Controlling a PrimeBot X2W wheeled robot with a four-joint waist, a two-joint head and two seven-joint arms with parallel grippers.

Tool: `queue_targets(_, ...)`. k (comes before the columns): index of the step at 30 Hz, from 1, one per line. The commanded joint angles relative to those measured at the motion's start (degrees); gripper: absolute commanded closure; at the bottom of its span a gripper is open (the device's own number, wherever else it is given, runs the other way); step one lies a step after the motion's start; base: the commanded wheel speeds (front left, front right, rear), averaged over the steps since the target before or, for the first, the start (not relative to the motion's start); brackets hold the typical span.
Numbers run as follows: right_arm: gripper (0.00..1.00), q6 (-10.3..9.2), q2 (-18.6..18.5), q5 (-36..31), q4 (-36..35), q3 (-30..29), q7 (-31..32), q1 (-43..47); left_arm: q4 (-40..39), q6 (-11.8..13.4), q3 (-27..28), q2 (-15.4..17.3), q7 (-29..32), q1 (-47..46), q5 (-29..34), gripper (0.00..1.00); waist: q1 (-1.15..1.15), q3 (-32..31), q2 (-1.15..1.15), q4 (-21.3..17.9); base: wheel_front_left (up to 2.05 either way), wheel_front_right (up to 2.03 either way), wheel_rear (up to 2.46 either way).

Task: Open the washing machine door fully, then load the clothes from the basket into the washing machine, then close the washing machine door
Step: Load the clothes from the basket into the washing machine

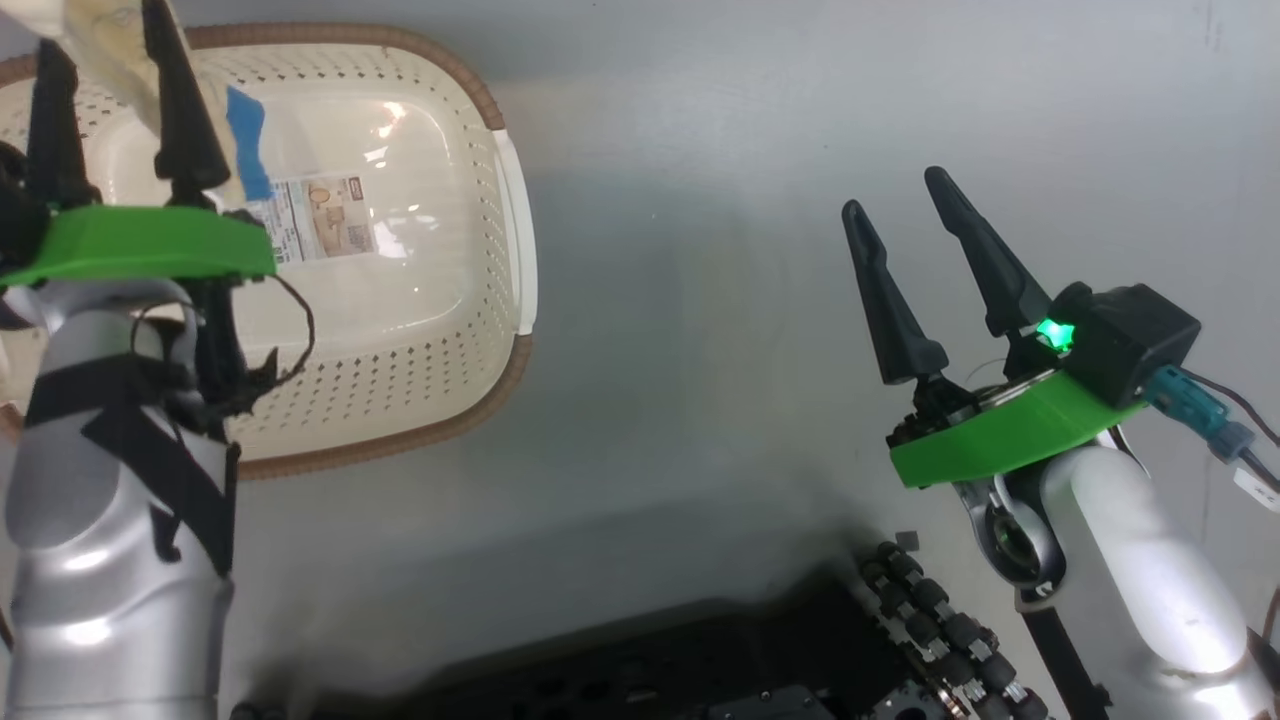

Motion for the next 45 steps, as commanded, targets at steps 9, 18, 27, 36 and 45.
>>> queue_targets(9, 0.0, -0.15, 0.1, 0.0, -0.8, 0.9, -0.4, 1.1, 1.3, -0.3, 1.3, 3.6, -0.2, -3.6, 1.0, 1.0, -0.01, -0.7, 0.0, 0.2, 0.0, 0.0, 0.0)
queue_targets(18, 0.0, -0.15, -0.1, 0.1, 0.1, 0.8, -0.4, 0.9, -7.6, -0.4, 1.3, 1.4, -0.2, 0.6, 2.8, 1.0, -0.01, -5.2, 0.0, 2.6, 0.0, 0.0, 0.0)
queue_targets(27, 0.0, -0.15, 0.3, 0.8, 1.4, 1.5, -0.4, 1.2, -14.3, -0.4, -0.1, 1.7, -0.2, 3.2, 4.7, 1.0, -0.01, -9.7, 0.0, 3.6, 0.0, 0.0, 0.0)
queue_targets(36, 0.0, -0.15, 1.1, 1.8, 2.4, 2.5, -0.4, 1.5, -13.1, -0.4, -3.3, 5.6, 3.6, -1.9, 2.9, 1.0, -0.01, -12.4, 0.0, 2.1, 0.0, 0.0, 0.0)
queue_targets(45, 0.0, -0.15, 1.7, 2.6, 2.9, 3.6, -0.4, 1.5, -7.2, -0.4, -5.3, 9.7, 10.1, -13.0, 2.7, 1.0, -0.01, -12.6, 0.0, -0.6, 0.0, 0.0, 0.0)
